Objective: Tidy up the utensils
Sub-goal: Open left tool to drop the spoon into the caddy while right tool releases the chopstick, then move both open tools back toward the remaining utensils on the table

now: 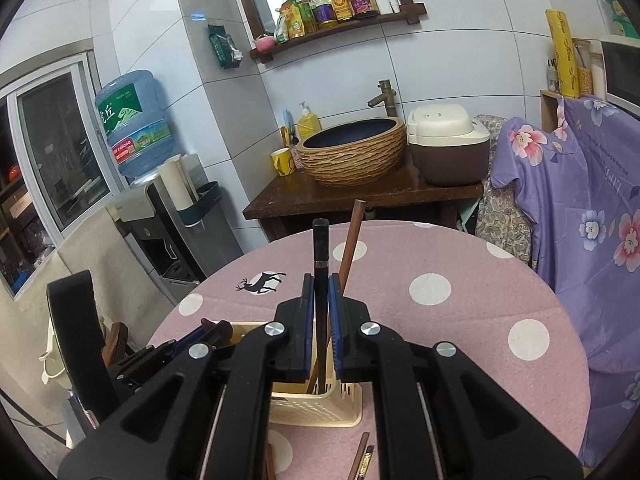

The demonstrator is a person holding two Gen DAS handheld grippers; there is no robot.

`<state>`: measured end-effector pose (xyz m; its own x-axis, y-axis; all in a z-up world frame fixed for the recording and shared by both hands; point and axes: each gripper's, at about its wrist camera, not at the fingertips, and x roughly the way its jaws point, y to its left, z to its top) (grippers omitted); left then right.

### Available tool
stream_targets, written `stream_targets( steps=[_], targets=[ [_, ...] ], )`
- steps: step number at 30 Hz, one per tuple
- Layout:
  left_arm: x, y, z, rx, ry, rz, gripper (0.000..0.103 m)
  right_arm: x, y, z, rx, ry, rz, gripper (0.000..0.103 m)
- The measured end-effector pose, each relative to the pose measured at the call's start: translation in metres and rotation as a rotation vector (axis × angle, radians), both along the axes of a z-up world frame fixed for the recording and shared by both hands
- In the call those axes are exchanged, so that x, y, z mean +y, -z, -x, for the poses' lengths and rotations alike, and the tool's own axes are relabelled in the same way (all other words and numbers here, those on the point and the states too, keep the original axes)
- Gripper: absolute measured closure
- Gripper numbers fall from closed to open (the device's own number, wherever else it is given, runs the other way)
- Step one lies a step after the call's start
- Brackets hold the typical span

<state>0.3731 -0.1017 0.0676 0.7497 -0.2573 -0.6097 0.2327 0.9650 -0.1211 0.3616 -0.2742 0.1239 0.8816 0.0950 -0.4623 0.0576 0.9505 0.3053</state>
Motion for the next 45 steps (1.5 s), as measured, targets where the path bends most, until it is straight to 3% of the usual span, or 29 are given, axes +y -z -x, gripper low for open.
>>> stream_targets(
  steps=[7, 11, 14, 20, 25, 27, 33, 38, 45],
  targets=[
    [-0.003, -0.002, 0.007, -0.031, 0.016, -0.020, 0.083, -0.004, 0.002, 0.001, -0.018, 0.025, -0.004, 0.095],
    [-0.001, -0.009, 0.022, -0.079, 0.019, -0.027, 0.059, -0.009, 0.000, 0.007, -0.033, 0.033, -0.008, 0.090],
    [0.006, -0.017, 0.040, -0.127, 0.020, -0.006, 0.042, -0.012, -0.001, 0.018, -0.063, 0.037, -0.019, 0.064],
    [0.021, -0.020, 0.075, -0.159, 0.022, 0.043, 0.023, -0.011, 0.005, 0.047, -0.085, 0.046, 0.026, 0.058],
    [0.037, -0.005, 0.097, -0.154, -0.010, 0.021, 0.012, -0.010, 0.026, 0.067, -0.023, 0.030, 0.062, 0.053],
    [0.047, 0.009, 0.101, -0.118, -0.030, 0.016, 0.012, -0.007, 0.039, 0.074, 0.017, 0.019, 0.090, 0.047],
    [0.075, 0.063, 0.108, 0.036, -0.096, 0.017, 0.014, 0.006, 0.094, 0.094, 0.149, 0.006, 0.171, 0.046],
    [0.080, 0.093, 0.121, 0.111, -0.102, 0.011, 0.032, 0.011, 0.137, 0.101, 0.276, -0.012, 0.144, 0.047],
    [0.082, 0.117, 0.134, 0.171, -0.098, 0.015, 0.041, 0.022, 0.174, 0.108, 0.362, -0.024, 0.124, 0.048]
  ],
)
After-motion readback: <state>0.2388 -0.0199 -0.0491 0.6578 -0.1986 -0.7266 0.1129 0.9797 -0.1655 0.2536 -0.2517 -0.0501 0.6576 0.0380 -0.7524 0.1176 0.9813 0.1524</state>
